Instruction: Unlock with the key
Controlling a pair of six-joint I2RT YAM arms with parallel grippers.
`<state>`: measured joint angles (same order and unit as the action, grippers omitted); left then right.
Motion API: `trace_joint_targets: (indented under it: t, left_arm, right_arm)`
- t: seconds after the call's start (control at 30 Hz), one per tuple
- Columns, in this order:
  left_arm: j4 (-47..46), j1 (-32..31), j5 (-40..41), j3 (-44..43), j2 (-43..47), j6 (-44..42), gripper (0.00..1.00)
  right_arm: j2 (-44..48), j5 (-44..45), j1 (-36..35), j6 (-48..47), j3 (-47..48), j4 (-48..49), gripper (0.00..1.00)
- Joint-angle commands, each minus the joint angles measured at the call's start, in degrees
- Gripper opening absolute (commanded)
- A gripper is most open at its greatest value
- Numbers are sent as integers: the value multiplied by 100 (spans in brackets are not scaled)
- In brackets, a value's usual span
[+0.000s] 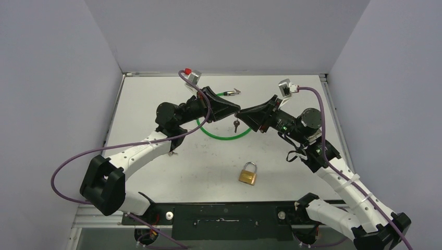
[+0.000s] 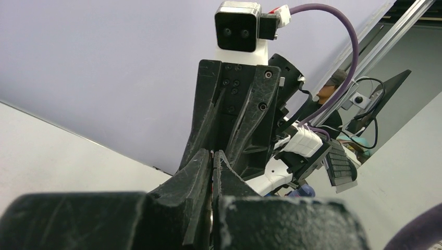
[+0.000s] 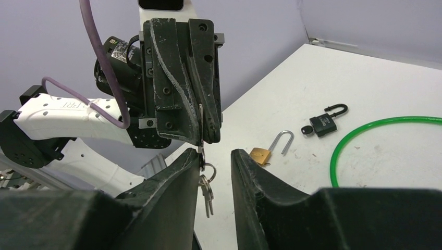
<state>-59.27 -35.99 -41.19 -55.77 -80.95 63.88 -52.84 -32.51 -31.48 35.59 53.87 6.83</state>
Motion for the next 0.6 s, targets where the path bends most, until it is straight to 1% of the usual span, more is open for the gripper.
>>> trace_joint_targets:
  t: [0.0, 0.07, 0.27, 0.33, 0.47, 0.5, 0.57]
  left_arm:
    - [-604, -30, 58, -277, -84, 216, 0]
    - [-658, -31, 58, -264, -103, 251, 0]
    - [-774, -49, 63, -261, -141, 309, 0]
    - [-801, -49, 94, -274, -136, 318, 0]
    - [-853, -49, 212, -288, -114, 336, 0]
    - [-844, -41, 252, -287, -107, 336, 8]
    - [-742, -11, 398, -246, -46, 297, 40]
  right_arm:
    - [-51, -170, 37, 100, -51, 471, 25]
    - [-74, -225, 35, 142, -60, 573, 18]
    - [-206, -368, 70, 316, -132, 906, 7]
    - [-241, -469, 89, 405, -168, 1029, 0]
    - [-242, -548, 119, 466, -234, 1114, 0]
    - [-210, -523, 136, 459, -262, 1106, 0]
    - [-83, -454, 197, 446, -351, 1122, 0]
